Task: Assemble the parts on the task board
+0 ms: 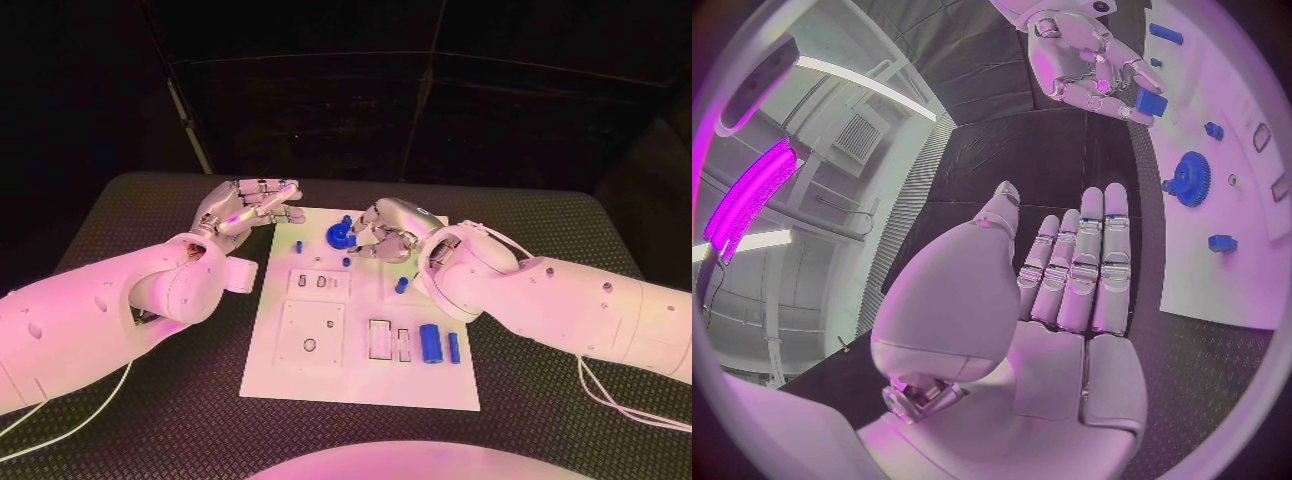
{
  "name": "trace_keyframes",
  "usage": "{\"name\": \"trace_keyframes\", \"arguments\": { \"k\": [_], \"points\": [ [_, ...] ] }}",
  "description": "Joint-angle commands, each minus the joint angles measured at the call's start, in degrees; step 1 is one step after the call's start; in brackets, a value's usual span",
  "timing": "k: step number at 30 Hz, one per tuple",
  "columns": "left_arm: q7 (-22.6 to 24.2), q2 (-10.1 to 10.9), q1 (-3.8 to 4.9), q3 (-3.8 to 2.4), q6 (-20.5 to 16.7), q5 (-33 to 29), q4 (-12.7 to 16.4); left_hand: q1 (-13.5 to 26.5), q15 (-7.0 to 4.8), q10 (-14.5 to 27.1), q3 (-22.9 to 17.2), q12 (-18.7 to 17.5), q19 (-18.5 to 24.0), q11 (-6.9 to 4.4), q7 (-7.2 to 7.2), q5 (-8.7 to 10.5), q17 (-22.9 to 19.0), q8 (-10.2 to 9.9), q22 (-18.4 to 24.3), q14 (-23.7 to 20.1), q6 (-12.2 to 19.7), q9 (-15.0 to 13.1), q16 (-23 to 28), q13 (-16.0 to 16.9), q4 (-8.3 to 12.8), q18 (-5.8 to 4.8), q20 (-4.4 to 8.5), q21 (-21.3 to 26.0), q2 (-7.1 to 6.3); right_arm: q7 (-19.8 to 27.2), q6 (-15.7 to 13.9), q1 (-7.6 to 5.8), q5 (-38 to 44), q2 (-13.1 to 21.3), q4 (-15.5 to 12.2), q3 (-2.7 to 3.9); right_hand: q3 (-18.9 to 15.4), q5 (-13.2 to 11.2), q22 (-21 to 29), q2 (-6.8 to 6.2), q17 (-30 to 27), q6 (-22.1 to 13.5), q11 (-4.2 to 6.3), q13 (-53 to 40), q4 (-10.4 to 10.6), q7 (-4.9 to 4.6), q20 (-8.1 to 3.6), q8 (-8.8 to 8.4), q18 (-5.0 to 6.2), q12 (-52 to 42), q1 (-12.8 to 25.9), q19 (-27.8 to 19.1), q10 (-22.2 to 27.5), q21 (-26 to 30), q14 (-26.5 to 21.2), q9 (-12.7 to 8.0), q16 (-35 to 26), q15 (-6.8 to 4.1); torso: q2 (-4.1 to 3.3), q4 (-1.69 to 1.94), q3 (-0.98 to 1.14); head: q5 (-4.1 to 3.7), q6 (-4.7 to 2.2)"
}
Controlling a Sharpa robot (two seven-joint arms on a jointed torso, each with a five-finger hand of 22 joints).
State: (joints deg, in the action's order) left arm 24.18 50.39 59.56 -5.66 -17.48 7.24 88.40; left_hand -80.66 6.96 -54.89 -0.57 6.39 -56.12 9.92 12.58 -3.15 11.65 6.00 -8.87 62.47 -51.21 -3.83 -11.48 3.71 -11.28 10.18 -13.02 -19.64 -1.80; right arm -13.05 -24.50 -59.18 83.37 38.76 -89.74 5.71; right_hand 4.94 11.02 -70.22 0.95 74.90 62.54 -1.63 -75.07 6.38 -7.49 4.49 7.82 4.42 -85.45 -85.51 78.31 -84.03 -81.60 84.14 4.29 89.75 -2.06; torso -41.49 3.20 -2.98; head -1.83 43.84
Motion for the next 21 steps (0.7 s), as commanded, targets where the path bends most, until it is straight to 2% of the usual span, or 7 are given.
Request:
{"name": "trace_keyframes", "arguments": {
  "k": [1, 3, 7, 12, 16, 21],
  "points": [
    [0.0, -0.3, 0.1, -0.06, 0.9, 0.2, -0.2, -0.1, -0.05, -0.4, 0.2, -0.2, -0.4, 0.05, 0.01, 0.37, 0.1, -0.2, 0.1, 0.3, -0.5, -0.1, 0.4, 0.1, 0.2, 0.22, 0.14, 0.3, 0.66, -3.8, 2.8, -0.08, 4.1, -1.2, 0.2, -0.53, 0.4, 0.4, 0.2, 0.73, 14.9, 2.2, 0.31, -9.5, -0.1, 1.68, -0.41, 0.7, -0.32, 0.3, 0.0, 0.0, -2.6, 0.0, 5.8, 0.6, 0.2, -0.36, 0.13, 0.15, -0.05, 0.67, 0.45],
    [-0.1, -0.4, 0.11, -0.06, 0.9, 0.2, -0.3, -0.1, -0.06, -0.5, 0.2, -0.1, -0.4, 0.04, 0.0, 0.38, 0.1, -0.2, 0.1, 0.3, -0.6, -0.1, 0.4, 0.1, 0.2, 0.22, 0.14, 0.3, 0.67, -4.3, 3.4, -0.08, 4.7, -2.1, 0.2, -1.16, 0.4, 0.4, 0.2, 0.62, 14.9, 2.2, 0.33, -9.5, -0.1, 1.69, -0.43, 0.7, -0.3, 0.4, 0.1, 0.0, -2.6, 0.0, 5.8, 0.6, 0.2, -0.37, 0.09, 0.03, -0.01, 1.05, 0.58],
    [-0.1, -0.6, 0.11, -0.06, 0.9, 0.2, -0.4, -0.1, -0.07, -0.6, 0.3, -0.1, -0.4, 0.02, -0.01, 0.38, 0.1, -0.2, 0.1, 0.4, -0.7, -0.1, 0.5, 0.1, 0.2, 0.22, 0.15, 0.3, 0.71, -4.9, 4.5, -0.08, 5.6, -3.4, 0.5, -1.99, 0.4, 0.4, 0.2, 0.55, 14.8, 2.2, 0.34, -9.5, -0.2, 1.7, -0.44, 0.7, -0.3, 0.4, 0.2, 0.0, -2.5, 0.0, 5.8, 0.6, 0.2, -0.37, 0.06, 0.05, 0.02, 1.26, 0.85],
    [-0.1, -0.7, 0.12, -0.06, 0.9, 0.2, -0.5, -0.1, -0.07, -0.6, 0.3, -0.1, -0.4, 0.02, -0.01, 0.38, 0.1, -0.2, 0.1, 0.4, -0.7, -0.1, 0.5, 0.1, 0.2, 0.22, 0.15, 0.3, 0.71, -5.4, 5.3, -0.04, 6.6, -4.9, 1.1, -2.64, 0.3, 0.4, 0.3, 0.46, 14.8, 2.3, 0.35, -9.4, -0.2, 1.7, -0.45, 0.7, -0.29, 0.4, 0.2, -0.1, -2.5, 0.0, 5.8, 0.6, 0.2, -0.38, 0.0, 0.02, 0.05, 1.57, 1.05],
    [-0.1, -0.9, 0.12, -0.06, 0.9, 0.2, -0.5, -0.1, -0.07, -0.6, 0.3, -0.1, -0.4, 0.02, -0.01, 0.38, 0.1, -0.2, 0.1, 0.4, -0.7, -0.1, 0.5, 0.1, 0.2, 0.22, 0.15, 0.3, 0.71, -5.8, 6.0, -0.01, 7.5, -5.7, 1.6, -3.36, 0.3, 0.3, 0.4, 0.3, 14.7, 2.2, 0.35, -9.3, -0.2, 1.7, -0.47, 0.69, -0.27, 0.5, 0.4, -0.1, -2.4, 0.1, 5.8, 0.6, 0.1, -0.39, 0.03, 0.14, 0.04, 1.73, 1.39],
    [-0.1, -0.9, 0.12, -0.06, 0.9, 0.2, -0.5, -0.1, -0.07, -0.6, 0.3, -0.1, -0.4, 0.02, -0.01, 0.38, 0.1, -0.2, 0.1, 0.4, -0.7, -0.1, 0.5, 0.1, 0.2, 0.22, 0.15, 0.3, 0.71, -6.2, 6.5, 0.17, 8.4, -6.4, 2.4, -3.74, 0.3, 0.3, 0.5, 0.22, 14.6, 2.2, 0.35, -9.3, -0.2, 1.7, -0.48, 0.68, -0.26, 0.6, 0.5, -0.2, -2.4, 0.1, 5.8, 0.6, 0.1, -0.39, 0.0, 0.05, 0.08, 1.84, 1.52]
  ]
}}
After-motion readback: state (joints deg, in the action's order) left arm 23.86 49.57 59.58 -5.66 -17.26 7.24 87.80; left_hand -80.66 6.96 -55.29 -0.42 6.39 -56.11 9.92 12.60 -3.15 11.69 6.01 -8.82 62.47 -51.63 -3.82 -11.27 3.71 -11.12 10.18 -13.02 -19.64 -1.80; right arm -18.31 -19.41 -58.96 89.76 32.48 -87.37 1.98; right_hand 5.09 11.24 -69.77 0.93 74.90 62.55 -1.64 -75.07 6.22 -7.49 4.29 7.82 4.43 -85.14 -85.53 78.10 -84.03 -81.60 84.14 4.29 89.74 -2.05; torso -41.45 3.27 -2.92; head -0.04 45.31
